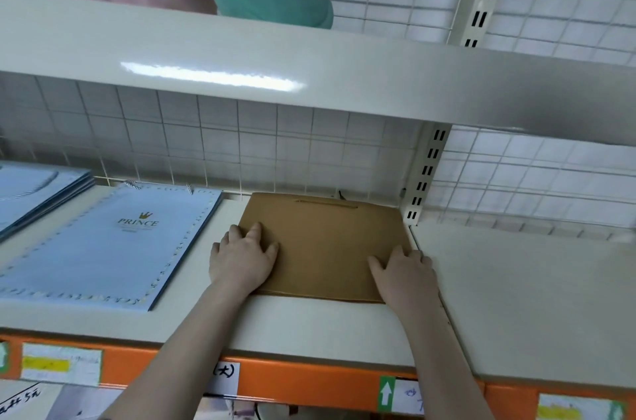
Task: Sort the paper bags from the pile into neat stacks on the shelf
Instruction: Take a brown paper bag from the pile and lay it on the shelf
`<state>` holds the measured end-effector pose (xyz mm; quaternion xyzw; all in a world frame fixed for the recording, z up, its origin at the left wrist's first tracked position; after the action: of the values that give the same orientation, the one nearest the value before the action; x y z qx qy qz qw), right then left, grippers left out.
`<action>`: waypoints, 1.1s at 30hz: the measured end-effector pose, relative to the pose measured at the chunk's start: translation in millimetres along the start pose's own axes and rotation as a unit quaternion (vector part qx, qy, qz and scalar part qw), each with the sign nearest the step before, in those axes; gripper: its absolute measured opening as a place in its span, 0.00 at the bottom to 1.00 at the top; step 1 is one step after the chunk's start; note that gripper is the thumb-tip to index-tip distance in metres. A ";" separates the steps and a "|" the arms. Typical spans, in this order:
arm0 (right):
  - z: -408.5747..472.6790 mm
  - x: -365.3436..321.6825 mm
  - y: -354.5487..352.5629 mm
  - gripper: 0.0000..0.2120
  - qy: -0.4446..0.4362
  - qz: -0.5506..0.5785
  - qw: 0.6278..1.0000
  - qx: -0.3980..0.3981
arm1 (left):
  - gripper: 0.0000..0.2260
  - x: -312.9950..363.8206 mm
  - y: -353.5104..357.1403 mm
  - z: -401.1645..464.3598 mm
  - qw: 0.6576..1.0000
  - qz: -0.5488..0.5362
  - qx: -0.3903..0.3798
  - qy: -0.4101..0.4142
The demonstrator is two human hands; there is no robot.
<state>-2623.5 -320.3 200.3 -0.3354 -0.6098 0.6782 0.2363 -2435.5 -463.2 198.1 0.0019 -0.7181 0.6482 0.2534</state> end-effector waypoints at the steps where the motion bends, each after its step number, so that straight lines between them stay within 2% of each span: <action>1: 0.1 0.0 -0.1 0.28 0.000 0.001 1.000 0.004 | 0.24 0.2 -0.1 -0.1 1.000 0.001 0.001 0.000; 5: -2.7 1.0 -0.2 0.28 -0.001 0.016 1.000 0.014 | 0.25 0.4 -0.9 -3.8 1.000 -0.004 0.019 0.001; 9: -11.9 3.0 -3.1 0.31 -0.004 0.042 0.999 0.029 | 0.24 2.0 -7.2 -14.1 0.998 0.004 0.069 0.009; 12: -22.6 3.9 -9.7 0.31 -0.028 0.056 0.997 0.053 | 0.24 2.6 -11.8 -25.5 0.995 0.000 0.098 0.014; 17: -48.9 1.4 -13.2 0.29 -0.072 0.071 0.994 0.048 | 0.25 -0.3 -12.2 -58.1 0.989 0.008 0.145 0.011; 25: -80.1 -30.1 -8.5 0.27 -0.176 0.082 0.981 0.019 | 0.22 -44.7 -19.2 -124.4 0.974 0.003 0.219 -0.063; 29: -106.8 -67.2 -3.2 0.25 -0.240 0.096 0.966 0.011 | 0.27 -87.3 -32.1 -158.9 0.957 -0.010 0.261 -0.128; 33: -138.4 -105.3 -3.1 0.25 -0.296 0.108 0.949 0.011 | 0.22 -126.9 -48.1 -187.0 0.941 -0.022 0.295 -0.165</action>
<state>-2451.1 -304.2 216.6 -0.1812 -0.6044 0.7754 -0.0257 -2241.4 -337.9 202.2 0.1993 -0.5265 0.8155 0.1341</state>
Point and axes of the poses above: each hand's wrist, its own z-axis towards the middle knuckle, its own y-axis out of the palm, x = y × z, the point moved 3 cm from there along z, towards the middle knuckle, and after that the axes turned 2 degrees about -x, right-handed, at the moved point
